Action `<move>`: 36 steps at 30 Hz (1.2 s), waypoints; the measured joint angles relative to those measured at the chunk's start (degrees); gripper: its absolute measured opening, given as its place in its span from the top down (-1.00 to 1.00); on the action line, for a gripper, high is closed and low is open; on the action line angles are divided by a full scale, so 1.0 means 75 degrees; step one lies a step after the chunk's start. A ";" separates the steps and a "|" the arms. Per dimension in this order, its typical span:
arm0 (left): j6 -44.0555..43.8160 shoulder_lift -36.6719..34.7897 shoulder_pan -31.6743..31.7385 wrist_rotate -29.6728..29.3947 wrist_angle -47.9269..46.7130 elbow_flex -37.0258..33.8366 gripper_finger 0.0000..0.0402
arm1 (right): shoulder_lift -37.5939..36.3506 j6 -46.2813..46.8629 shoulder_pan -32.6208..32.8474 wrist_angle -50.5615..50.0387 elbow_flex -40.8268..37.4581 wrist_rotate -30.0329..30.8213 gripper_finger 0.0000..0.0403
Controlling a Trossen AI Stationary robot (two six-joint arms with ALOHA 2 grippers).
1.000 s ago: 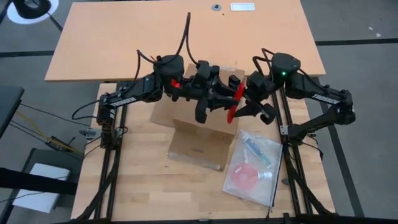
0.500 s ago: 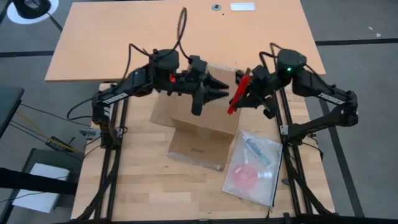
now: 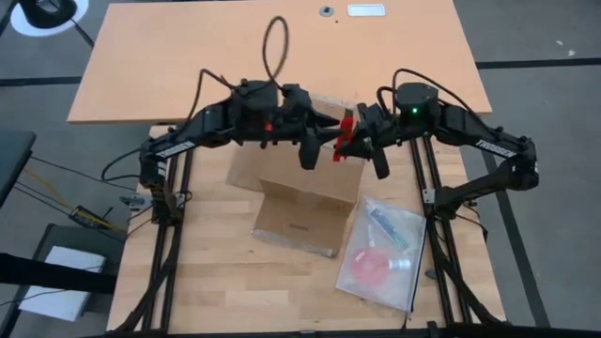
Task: Unpack boxes
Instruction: Break down cardboard box until it is fully flat
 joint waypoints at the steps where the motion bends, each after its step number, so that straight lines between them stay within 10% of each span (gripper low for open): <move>1: 0.0007 0.0039 0.0000 -0.0050 -0.0059 -0.0008 0.24 | 0.0014 -0.0022 0.0000 -0.0024 0.0003 0.0012 0.73; 18: 0.0046 0.0377 -0.0003 -0.0040 0.0457 -0.0013 0.51 | 0.0157 0.0000 0.0015 -0.0337 0.0003 -0.0113 0.70; 27: 0.0209 0.0166 0.0009 -0.0689 0.0543 0.0121 0.79 | -0.0151 -0.0896 -0.0262 -0.0358 0.0204 -0.0111 0.04; 36: 0.0209 -0.0780 -0.0015 -0.2888 0.2011 0.0130 0.79 | -0.1001 -0.3492 -0.0139 0.0352 0.0516 0.2218 -0.33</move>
